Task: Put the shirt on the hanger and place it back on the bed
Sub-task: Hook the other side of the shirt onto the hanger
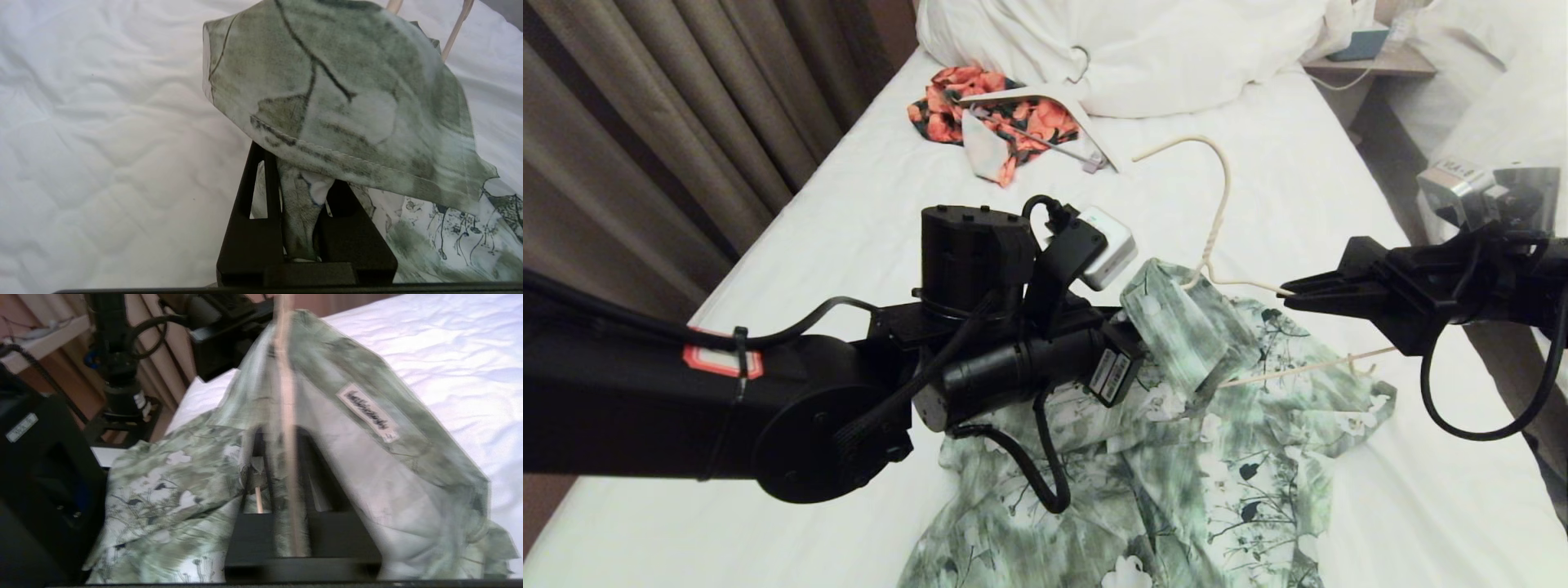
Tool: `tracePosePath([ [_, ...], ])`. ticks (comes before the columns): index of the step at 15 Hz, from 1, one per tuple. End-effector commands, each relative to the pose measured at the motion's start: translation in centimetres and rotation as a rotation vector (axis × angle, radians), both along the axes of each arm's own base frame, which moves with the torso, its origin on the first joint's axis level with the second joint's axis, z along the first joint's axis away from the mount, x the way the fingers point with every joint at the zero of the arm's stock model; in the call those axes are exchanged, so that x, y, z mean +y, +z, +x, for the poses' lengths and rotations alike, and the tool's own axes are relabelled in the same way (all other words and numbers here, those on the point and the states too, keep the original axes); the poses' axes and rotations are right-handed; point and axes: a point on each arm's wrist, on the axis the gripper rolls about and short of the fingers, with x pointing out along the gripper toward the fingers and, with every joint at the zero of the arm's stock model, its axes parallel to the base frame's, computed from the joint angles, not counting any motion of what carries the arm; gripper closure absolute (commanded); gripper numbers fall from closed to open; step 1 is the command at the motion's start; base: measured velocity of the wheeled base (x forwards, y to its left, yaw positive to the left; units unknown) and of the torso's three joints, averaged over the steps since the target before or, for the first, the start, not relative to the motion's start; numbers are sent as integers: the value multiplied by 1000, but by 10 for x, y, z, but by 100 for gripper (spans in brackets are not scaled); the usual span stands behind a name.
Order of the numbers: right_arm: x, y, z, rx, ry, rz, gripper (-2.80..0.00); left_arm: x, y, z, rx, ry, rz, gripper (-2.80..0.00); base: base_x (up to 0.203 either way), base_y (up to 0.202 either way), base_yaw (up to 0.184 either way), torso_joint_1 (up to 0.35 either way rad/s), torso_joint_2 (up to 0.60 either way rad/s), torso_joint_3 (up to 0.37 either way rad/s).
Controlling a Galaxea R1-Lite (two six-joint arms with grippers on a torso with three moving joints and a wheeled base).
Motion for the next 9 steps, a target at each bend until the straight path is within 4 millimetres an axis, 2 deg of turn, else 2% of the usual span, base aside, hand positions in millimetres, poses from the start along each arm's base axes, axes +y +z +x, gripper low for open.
tracePosePath([
  [1, 0, 3, -5, -6, 6, 2, -280, 1, 5, -3, -13, -5, -11, 0, 0, 0, 0, 0, 0, 0],
  [3, -1, 13, -17, 52, 2, 2, -280, 3, 8, -5, -18, -5, -17, 0, 0, 0, 0, 0, 0, 0],
  [5, -4, 36, -44, 139, -19, 2, -280, 8, 16, -10, -30, -7, -35, 0, 0, 0, 0, 0, 0, 0],
  [6, -5, 45, -54, 184, -83, -9, -280, 9, 20, -14, -32, -13, -45, 0, 0, 0, 0, 0, 0, 0],
  [9, -8, 72, -74, 437, -483, 20, -280, 16, 37, -30, -33, -29, -110, 0, 0, 0, 0, 0, 0, 0],
])
